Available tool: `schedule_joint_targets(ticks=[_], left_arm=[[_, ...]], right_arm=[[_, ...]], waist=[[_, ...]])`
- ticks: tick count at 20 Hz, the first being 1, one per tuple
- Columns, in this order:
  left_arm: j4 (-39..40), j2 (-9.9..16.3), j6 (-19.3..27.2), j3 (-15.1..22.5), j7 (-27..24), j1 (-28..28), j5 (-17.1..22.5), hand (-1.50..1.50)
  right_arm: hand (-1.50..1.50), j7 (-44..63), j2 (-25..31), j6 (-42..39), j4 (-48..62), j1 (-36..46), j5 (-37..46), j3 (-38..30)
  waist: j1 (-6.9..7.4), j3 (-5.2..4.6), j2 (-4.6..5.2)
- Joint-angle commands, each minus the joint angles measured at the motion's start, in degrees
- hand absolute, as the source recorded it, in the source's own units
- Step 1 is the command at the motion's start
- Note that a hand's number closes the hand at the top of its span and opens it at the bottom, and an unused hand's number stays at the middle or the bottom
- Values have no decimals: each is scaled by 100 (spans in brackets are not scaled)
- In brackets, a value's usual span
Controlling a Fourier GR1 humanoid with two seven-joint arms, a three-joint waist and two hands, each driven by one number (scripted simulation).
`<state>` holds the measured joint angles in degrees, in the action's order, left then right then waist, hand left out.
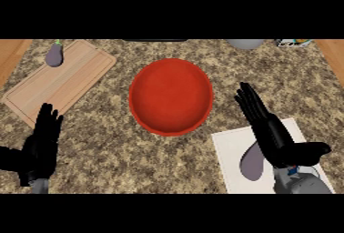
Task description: Pick the can from the placemat and place it in the bowl
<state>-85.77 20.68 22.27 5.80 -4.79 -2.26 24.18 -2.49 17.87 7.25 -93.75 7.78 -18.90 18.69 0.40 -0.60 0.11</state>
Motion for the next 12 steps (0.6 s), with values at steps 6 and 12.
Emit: schedule_joint_targets(ticks=[6, 12], left_arm=[[-297, 1121, 107, 158, 48, 605, -1206, 0], [-421, 1004, 73, 441, 594, 857, -1252, 0]], right_arm=[[150, -923, 1353, -2043, -302, -948, -1896, -1903], [-150, -2595, 1638, -2105, 1162, -1960, -1693, -3569]], waist=[[-517, 127, -58], [-400, 99, -31]])
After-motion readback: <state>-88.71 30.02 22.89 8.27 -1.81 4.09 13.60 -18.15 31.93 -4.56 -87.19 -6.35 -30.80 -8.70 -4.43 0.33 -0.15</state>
